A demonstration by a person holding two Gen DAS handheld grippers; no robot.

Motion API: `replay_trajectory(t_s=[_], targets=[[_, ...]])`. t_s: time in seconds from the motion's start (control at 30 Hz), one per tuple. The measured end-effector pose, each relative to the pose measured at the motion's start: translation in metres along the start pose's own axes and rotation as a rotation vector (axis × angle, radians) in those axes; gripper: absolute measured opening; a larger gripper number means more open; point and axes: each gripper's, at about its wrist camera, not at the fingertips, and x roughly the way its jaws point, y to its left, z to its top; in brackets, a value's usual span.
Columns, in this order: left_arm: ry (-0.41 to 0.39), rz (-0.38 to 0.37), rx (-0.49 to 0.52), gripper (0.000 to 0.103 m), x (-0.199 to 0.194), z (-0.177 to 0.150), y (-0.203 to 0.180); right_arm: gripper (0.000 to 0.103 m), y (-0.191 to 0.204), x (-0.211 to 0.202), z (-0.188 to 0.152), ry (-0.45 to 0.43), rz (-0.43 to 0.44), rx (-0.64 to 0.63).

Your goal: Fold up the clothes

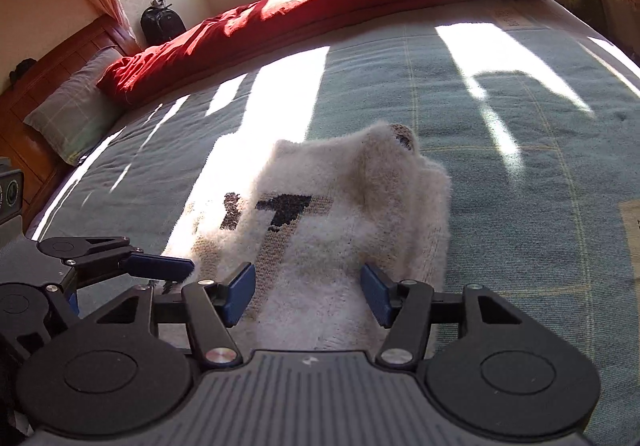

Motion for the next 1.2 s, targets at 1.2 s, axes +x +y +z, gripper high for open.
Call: replay_trajectory(t_s=[1.2], targets=[[-0.008, -0.034, -0.021, 0.102, -0.035, -0.022, -0.01, 0.073, -0.005, -0.026, -0.013, 0.012, 0.173, 0.276]])
